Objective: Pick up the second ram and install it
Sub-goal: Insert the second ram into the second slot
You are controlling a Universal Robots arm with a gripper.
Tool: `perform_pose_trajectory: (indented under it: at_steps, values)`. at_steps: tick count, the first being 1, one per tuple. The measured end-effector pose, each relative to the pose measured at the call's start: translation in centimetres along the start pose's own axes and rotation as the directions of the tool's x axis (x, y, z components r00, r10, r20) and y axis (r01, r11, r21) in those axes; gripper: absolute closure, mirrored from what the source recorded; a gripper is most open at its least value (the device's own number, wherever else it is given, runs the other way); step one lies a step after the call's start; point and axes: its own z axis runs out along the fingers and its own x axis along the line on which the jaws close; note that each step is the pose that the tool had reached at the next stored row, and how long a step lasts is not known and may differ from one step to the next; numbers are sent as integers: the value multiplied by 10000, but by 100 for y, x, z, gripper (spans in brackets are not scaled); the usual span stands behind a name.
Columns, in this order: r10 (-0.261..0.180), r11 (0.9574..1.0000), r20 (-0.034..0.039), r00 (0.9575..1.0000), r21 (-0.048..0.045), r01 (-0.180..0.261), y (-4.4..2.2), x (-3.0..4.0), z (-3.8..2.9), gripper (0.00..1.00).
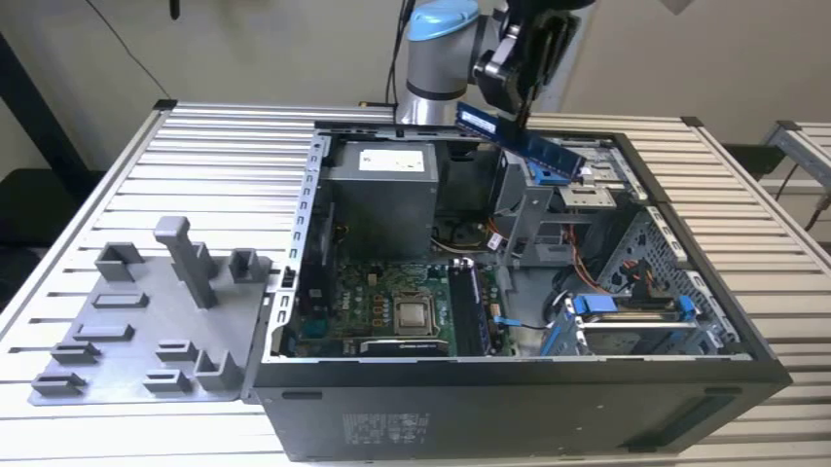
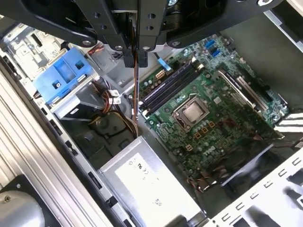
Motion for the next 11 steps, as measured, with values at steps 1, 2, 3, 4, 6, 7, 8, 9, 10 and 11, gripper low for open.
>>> perform_pose_trajectory:
  at_steps: [1, 2, 3, 4, 6, 7, 8, 9, 10, 11]
  values:
    - [117, 9999, 3, 9999, 10, -117, 0, 0, 0, 86]
    - [235, 9997, 6, 9997, 21, -235, 0, 0, 1, 86]
    - [355, 9994, 10, 9994, 31, -355, 0, 0, 1, 86]
    - [468, 9989, 13, 9989, 41, -468, 0, 0, 2, 86]
    - [703, 9975, 21, 9975, 62, -703, 0, 0, 3, 86]
    - [813, 9967, 25, 9967, 71, -813, 0, 0, 4, 86]
    - [928, 9957, 28, 9957, 81, -928, 0, 0, 4, 86]
    - [1058, 9943, 33, 9944, 92, -1058, 0, 1, 5, 86]
    - [1209, 9926, 40, 9927, 105, -1210, 0, 0, 6, 86]
    - [1363, 9906, 46, 9907, 118, -1363, 0, 1, 8, 86]
